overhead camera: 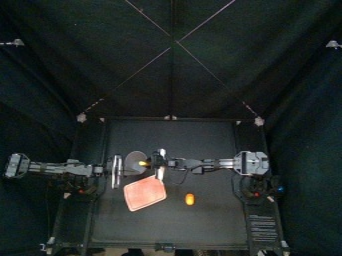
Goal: Pick the shrimp then place it in the grey bowl
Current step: Drop shrimp in the grey bowl and return to neutral
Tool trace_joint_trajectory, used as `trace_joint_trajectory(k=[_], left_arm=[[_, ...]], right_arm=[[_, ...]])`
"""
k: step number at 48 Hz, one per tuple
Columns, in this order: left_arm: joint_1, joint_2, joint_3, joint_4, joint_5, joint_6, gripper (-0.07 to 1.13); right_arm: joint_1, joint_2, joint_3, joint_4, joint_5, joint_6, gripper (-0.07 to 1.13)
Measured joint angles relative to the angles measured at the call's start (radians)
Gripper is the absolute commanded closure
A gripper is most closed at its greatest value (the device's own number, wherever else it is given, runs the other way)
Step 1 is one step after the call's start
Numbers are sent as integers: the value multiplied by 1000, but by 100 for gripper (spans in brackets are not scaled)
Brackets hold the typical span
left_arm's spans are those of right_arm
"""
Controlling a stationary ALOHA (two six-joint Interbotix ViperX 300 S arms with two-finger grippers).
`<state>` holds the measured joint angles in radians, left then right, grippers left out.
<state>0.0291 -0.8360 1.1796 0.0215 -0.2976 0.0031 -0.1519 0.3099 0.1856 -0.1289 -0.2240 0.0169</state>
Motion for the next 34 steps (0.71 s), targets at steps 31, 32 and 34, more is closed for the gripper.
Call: trace_joint_trajectory(k=[31, 32, 34], left_arm=[[-2, -2, 6, 0, -2, 0, 100], [-3, -2, 6, 0, -2, 0, 100], [-3, -2, 6, 0, -2, 0, 100]], right_arm=[[-11, 101, -133, 66, 32, 0, 16], [-11, 103, -129, 64, 32, 0, 16], [-11, 101, -117, 63, 32, 2, 15]])
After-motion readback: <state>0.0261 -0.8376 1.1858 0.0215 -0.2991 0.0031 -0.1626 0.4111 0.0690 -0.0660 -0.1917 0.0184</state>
